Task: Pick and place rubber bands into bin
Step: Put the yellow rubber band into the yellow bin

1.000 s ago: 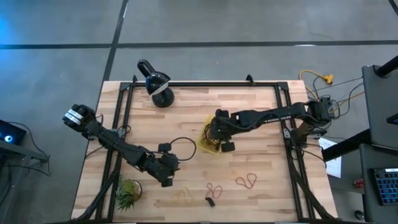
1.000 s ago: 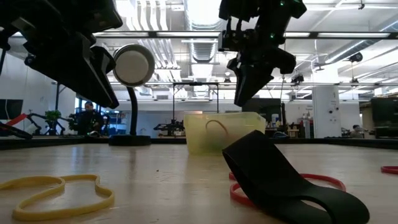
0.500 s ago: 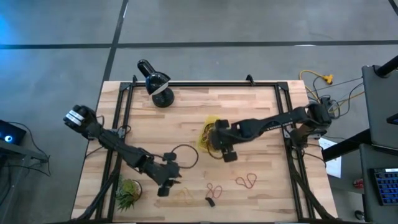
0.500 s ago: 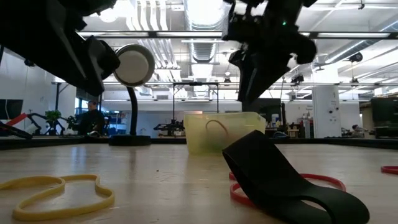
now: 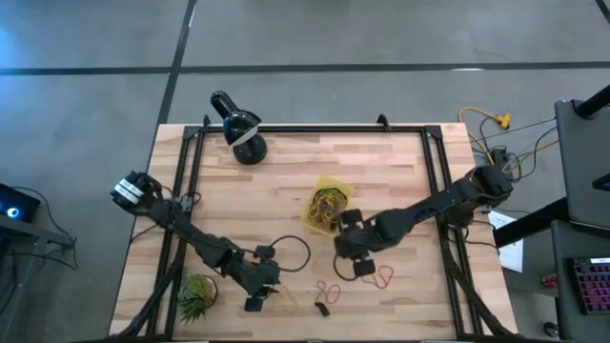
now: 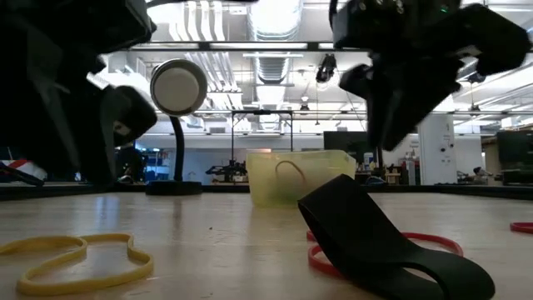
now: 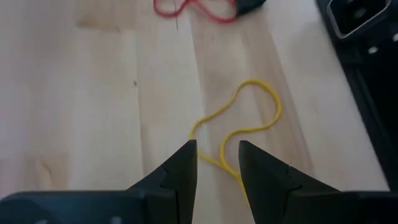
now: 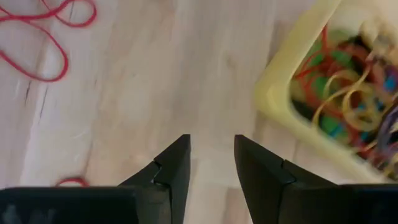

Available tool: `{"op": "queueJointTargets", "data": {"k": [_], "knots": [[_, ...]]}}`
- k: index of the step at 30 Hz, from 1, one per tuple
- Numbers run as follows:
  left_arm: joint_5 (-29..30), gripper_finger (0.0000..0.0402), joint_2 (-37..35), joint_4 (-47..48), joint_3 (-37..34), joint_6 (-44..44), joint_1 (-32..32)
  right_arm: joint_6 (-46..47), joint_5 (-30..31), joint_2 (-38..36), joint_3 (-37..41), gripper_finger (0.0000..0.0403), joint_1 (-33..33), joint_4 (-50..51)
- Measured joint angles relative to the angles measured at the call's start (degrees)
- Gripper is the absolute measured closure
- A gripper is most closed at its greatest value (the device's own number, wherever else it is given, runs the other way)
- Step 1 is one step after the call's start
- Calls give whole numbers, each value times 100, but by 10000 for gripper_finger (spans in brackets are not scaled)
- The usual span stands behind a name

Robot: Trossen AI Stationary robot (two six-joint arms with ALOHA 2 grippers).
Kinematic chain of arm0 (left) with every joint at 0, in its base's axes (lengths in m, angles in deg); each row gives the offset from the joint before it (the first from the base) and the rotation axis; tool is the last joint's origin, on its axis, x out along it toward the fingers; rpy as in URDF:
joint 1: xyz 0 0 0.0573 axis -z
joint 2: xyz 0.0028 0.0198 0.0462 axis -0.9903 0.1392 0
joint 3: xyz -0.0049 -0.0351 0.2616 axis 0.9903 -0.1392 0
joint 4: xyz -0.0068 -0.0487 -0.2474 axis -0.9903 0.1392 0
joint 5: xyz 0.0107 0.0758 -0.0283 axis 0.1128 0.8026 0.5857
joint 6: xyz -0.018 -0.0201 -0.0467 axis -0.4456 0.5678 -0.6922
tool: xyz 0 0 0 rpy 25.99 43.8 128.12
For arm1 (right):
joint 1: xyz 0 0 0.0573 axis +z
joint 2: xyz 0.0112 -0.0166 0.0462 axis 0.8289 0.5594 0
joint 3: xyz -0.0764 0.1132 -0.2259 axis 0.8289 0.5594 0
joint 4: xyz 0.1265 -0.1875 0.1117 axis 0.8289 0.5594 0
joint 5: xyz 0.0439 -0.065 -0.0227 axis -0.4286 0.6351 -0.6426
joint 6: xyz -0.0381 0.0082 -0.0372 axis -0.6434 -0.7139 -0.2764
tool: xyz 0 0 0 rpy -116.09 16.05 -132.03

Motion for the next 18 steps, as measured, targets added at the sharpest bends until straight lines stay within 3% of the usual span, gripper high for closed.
{"op": "queueJointTargets", "data": {"k": [10, 18], "knots": [[62, 299, 121, -3, 47, -380, 221, 1243, 400, -2, 677, 302, 353, -94], [129, 299, 386, -7, 153, -485, 308, 1635, 645, -24, 915, 311, 574, -157]]}}
